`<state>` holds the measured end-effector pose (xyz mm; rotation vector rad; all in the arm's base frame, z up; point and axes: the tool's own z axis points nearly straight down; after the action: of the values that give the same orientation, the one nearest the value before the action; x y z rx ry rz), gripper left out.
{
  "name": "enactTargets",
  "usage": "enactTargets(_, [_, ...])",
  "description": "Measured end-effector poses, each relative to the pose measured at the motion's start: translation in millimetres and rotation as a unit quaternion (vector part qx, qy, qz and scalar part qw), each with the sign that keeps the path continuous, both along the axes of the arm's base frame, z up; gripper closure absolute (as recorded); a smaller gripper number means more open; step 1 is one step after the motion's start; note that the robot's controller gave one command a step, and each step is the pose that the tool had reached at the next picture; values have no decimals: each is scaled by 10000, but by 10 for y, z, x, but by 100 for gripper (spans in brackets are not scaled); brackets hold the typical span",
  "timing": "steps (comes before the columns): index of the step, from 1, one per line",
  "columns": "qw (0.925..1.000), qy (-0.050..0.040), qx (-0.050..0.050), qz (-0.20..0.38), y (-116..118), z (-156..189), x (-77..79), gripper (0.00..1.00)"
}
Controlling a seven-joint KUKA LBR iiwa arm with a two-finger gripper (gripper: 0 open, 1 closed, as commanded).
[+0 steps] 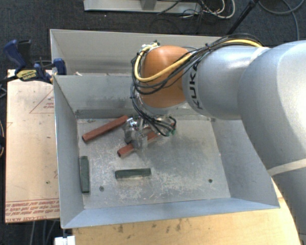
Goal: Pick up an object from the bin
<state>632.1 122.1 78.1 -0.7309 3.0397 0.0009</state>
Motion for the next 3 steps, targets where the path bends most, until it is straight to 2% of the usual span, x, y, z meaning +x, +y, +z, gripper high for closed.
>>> enactTargets(1, [9964, 24, 13, 852, 51, -5, -48, 100])
enactTargets(2, [9947, 84, -21, 1026, -61, 532, -74, 100])
enactTargets(3, [9846, 72, -19, 1748, -160, -62, -635, 0])
